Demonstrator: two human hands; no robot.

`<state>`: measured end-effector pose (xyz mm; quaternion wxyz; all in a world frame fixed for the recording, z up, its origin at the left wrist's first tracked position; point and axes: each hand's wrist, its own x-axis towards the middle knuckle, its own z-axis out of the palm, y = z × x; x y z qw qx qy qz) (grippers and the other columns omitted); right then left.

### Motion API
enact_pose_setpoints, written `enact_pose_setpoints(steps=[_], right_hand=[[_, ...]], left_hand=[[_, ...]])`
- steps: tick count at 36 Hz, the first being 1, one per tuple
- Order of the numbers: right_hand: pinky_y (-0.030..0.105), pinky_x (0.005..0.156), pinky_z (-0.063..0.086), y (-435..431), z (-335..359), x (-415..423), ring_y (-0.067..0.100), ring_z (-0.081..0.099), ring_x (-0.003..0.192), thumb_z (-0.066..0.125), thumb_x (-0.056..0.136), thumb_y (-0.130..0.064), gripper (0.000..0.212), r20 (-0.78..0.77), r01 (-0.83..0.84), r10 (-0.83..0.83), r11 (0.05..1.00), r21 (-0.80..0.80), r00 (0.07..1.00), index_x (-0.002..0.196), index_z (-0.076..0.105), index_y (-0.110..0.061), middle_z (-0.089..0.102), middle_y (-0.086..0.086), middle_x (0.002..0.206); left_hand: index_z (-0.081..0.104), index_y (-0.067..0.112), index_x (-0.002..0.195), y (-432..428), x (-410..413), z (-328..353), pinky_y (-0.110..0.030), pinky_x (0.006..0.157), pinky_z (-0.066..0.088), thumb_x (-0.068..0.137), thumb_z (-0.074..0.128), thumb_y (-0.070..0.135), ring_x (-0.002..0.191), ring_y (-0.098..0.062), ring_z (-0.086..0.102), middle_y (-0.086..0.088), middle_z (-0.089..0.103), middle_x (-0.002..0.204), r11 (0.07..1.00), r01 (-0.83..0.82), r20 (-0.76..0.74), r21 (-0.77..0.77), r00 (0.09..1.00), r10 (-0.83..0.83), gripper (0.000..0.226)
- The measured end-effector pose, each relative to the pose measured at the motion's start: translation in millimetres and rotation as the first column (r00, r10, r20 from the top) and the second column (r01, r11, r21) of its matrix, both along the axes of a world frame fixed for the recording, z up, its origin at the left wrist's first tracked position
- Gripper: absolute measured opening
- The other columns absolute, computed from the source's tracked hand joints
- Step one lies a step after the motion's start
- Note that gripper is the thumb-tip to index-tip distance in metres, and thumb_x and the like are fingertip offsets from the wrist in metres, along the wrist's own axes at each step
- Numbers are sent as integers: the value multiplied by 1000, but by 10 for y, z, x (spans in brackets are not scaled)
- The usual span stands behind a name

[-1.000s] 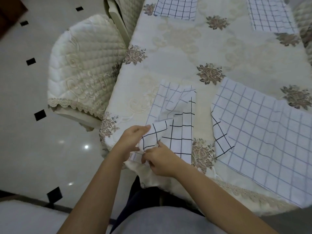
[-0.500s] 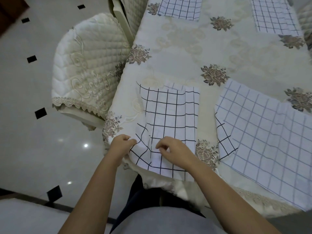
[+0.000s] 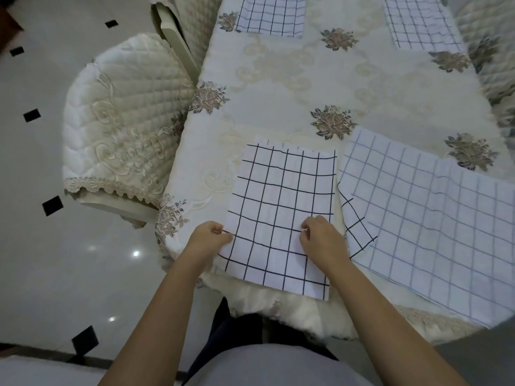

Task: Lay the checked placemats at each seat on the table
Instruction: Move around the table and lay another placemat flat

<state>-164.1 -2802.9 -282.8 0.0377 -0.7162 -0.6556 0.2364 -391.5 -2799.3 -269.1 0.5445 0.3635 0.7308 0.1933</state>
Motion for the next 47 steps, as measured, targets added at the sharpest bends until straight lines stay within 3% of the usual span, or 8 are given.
enact_pose_setpoints(steps=[8,10,14,19,32,36,38,47], right_hand=[[33,75,46,-31,-25,195,25,54,95,44,93,-18,22,40,106,-106,994,0,994,105,58,-6,54,9,108],[33,76,45,-23,-27,235,25,53,97,43,94,-17,23,52,129,-128,992,-13,990,107,58,-6,53,10,109],[32,70,41,-5,-28,311,27,52,95,44,93,-18,22,68,217,-214,975,-39,975,107,55,-5,49,12,110],[29,64,40,27,-18,369,27,52,88,54,91,-20,28,-96,373,-386,919,-130,918,111,46,-3,49,16,113],[25,59,35,124,-99,339,21,48,79,45,91,-6,29,-381,502,-664,742,-445,643,113,52,11,50,12,92],[25,64,40,137,-107,348,21,48,72,44,92,-6,14,-429,499,-664,745,-442,612,93,56,0,51,11,83],[24,54,34,161,-84,341,16,43,62,43,93,-6,15,-445,491,-645,763,-420,622,81,51,-7,47,6,76],[21,56,30,411,-61,123,14,41,66,44,95,-11,10,-524,467,-570,821,-329,633,92,52,-5,46,4,77]], left_hand=[[42,11,74,130,141,-64,-26,55,26,89,53,11,60,-16,35,-1,39,69,979,198,-207,49,961,-184,18],[53,9,92,165,166,-66,-28,67,37,91,50,14,77,-18,50,-5,51,87,966,259,-252,14,936,-247,6],[38,6,139,207,177,-79,-34,101,36,95,47,20,127,-28,43,-13,44,140,947,318,-348,-47,883,-314,47],[46,8,130,245,197,-103,-32,74,43,89,58,21,102,-32,55,-19,47,127,962,272,-402,-26,878,-259,45],[45,7,128,294,209,-74,-29,80,36,93,53,23,100,-23,48,-10,49,121,986,164,-239,3,958,-158,39],[51,11,82,300,157,-136,-26,59,32,91,56,20,64,-16,41,-1,46,77,996,84,-198,28,977,-76,14],[37,16,61,299,114,-174,-25,53,26,91,57,16,53,-14,29,2,33,60,997,69,-192,37,980,-60,36],[65,1,99,320,-118,-146,-35,82,47,86,63,13,90,-25,58,-13,66,103,995,-23,-259,92,965,47,18]])
